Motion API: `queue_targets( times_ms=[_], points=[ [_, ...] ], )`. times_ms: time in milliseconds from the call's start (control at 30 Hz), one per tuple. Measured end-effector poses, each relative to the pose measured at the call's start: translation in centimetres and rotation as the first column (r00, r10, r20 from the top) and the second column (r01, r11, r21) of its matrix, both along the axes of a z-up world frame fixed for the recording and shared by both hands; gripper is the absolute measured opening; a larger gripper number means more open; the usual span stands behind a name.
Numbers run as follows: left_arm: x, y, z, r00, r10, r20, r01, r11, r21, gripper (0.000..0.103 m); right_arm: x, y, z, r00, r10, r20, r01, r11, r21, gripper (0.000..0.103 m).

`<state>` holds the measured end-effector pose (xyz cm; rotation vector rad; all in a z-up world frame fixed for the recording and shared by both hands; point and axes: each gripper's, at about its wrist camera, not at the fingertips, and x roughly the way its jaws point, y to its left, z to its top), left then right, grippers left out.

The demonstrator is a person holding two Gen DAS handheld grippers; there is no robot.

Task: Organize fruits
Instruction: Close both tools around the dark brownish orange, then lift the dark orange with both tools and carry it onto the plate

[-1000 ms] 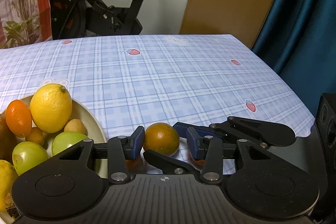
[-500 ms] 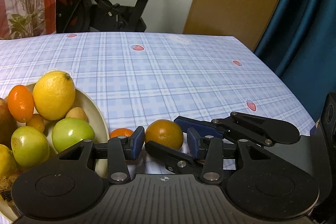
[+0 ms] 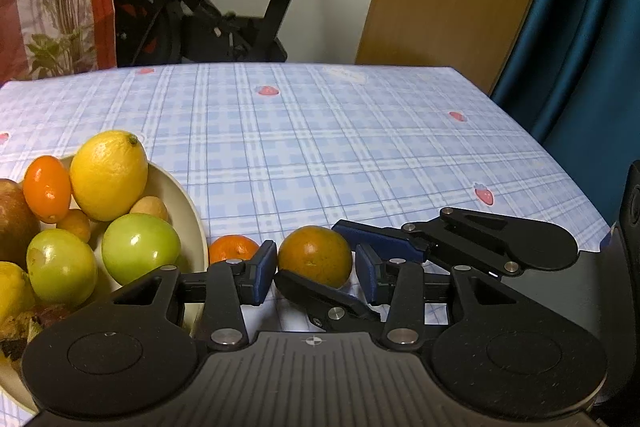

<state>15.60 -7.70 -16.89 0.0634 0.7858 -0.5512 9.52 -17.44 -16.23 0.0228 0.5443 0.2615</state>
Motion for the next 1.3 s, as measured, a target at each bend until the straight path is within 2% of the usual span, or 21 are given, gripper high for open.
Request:
queue_targets(
  times_ms=[267,433,533,933,1067,1300],
  points=[
    [-1.7,1.5,1.6,0.998,0.023,0.052,-0.021,0.999,-0.046,0.043,-1.8,0.2,0.9,0.997,0.0,0.078,-0.001,1.0,0.01,0.045],
    [-2.4,4.9,2.5,0.993,0.106,0.058,-0.098,0.988,-0.117,0.043,-1.8,1.7,2.3,0.993,0.049,0.107,-0.048,0.999,-0.011,0.045],
    [-2.5,6.8,2.6,0.987,0.153,0.049,-0.145,0.978,-0.147,0.043,-1.5,3.6,2.7,0.987,0.104,0.121,-0.098,0.994,-0.055,0.045],
    [-1.2,10.7,3.9,0.947,0.314,0.061,-0.293,0.927,-0.235,0.043,1.6,9.2,3.8,0.959,0.246,0.141,-0.222,0.961,-0.165,0.045],
    [0.4,11.6,3.4,0.936,0.351,0.033,-0.331,0.908,-0.256,0.043,3.5,10.5,3.6,0.95,0.279,0.139,-0.249,0.948,-0.199,0.045],
    [0.9,12.1,2.9,0.93,0.367,0.037,-0.346,0.903,-0.255,0.044,5.7,11.3,2.2,0.956,0.275,0.099,-0.249,0.945,-0.213,0.049]
  ],
)
